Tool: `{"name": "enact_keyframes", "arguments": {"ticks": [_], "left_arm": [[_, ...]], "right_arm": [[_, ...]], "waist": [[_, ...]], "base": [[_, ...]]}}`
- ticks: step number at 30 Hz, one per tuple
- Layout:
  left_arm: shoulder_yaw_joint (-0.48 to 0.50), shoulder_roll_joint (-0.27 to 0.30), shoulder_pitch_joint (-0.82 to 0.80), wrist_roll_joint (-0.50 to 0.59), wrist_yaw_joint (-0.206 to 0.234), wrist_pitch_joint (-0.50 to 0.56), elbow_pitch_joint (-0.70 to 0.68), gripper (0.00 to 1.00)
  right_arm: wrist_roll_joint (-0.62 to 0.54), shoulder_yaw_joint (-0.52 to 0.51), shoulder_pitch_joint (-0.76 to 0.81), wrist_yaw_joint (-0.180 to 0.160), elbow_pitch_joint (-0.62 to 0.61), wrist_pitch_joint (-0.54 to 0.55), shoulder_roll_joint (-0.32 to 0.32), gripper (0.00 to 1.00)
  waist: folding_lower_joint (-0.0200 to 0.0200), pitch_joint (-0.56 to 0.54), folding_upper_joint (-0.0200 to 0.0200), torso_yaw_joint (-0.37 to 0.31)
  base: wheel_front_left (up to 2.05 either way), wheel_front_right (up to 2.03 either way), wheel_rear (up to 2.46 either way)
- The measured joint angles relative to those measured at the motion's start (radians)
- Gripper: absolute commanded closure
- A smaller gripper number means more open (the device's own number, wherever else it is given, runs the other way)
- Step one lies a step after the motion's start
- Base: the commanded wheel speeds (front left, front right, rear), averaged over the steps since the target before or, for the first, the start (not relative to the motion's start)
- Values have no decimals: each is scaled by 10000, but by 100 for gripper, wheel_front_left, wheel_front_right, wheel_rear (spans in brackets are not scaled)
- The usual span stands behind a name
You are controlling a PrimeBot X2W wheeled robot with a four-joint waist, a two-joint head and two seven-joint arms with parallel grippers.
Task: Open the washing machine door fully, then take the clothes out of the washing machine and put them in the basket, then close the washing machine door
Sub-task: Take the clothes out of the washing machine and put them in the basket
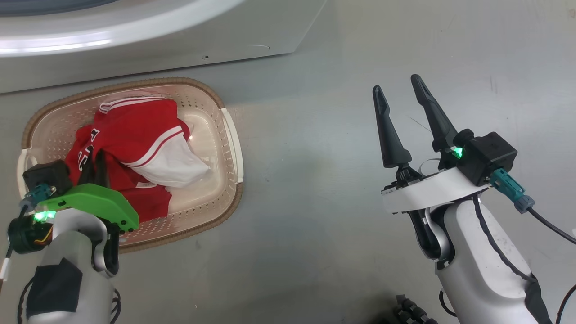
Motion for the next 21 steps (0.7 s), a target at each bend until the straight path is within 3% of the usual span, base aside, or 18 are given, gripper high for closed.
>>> {"name": "enact_keyframes", "arguments": {"ticks": [8, 10, 11, 12, 21], "left_arm": [[4, 25, -595, -58, -199, -188, 959, 100], [-17, 10, -638, -61, -270, -259, 1189, 52], [-19, 0, -649, -61, -278, -295, 1302, 10], [-17, -2, -652, -61, -299, -359, 1404, 0], [59, -27, -654, -96, -454, -1030, 1919, 0]], "right_arm": [[29, 35, -161, 0, 109, 0, 0, 0], [33, 12, -197, 0, 140, 0, -4, 0], [42, 12, -214, 0, 153, 0, -4, 0], [42, 12, -228, 0, 171, 0, -2, 0], [102, -33, -231, 33, 481, 0, -4, 0]], "waist": [[0, 26, 0, 10], [0, -40, 0, 31], [0, -79, 0, 43], [0, -120, 0, 56], [0, -644, 0, 154]], "base": [[0, 0, 0], [0, 0, 0], [0, 0, 0], [0, 0, 0], [0, 0, 0]]}}
